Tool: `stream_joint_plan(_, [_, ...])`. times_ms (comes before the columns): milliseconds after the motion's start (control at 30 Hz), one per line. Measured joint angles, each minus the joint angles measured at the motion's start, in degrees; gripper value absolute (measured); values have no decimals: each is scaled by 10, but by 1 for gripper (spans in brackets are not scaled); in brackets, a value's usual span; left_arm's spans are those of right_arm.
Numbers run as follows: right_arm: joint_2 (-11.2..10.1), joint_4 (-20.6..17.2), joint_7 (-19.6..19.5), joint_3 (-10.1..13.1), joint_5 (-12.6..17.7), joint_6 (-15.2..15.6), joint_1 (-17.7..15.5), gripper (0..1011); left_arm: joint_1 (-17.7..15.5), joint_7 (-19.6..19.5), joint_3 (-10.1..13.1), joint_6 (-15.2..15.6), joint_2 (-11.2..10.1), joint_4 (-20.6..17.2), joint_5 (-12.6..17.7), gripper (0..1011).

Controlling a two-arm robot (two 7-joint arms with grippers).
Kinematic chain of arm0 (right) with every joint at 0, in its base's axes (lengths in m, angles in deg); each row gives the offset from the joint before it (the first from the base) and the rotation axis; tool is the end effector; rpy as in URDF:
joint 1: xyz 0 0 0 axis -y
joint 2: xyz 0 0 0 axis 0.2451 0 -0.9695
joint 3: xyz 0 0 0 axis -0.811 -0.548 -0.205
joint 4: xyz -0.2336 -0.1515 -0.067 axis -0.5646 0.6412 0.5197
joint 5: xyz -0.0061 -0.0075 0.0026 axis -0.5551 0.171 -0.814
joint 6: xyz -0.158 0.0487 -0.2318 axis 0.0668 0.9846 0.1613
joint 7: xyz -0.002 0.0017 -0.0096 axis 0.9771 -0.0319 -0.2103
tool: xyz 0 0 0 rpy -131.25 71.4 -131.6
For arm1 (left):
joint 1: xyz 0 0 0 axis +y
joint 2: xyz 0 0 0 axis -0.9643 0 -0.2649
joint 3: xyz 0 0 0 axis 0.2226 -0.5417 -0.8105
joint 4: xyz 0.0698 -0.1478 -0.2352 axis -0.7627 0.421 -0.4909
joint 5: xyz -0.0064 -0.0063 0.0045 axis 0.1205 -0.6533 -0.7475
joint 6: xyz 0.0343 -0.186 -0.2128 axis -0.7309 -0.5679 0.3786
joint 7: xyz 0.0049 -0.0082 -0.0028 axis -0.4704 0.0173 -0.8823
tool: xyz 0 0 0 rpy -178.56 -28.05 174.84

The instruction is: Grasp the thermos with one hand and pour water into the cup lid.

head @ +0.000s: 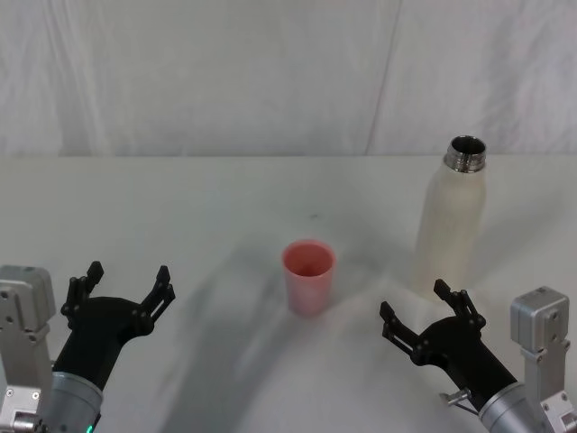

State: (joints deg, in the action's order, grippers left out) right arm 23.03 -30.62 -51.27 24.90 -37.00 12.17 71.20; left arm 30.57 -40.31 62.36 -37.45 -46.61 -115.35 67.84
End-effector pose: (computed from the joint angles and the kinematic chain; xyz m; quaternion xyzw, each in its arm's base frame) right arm 0.2682 0.0245 -0.3311 0.0221 -0.0018 -0.5032 0.8639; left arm 0.2299 0.0392 -0.2817 -0.0174 0.0065 0.6616 0.7497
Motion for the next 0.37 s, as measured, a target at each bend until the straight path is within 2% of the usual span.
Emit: stream_joint_plan(367, [0, 0, 0, 0, 0, 0, 0, 1001, 0, 0, 0, 0, 0, 0, 0, 1001])
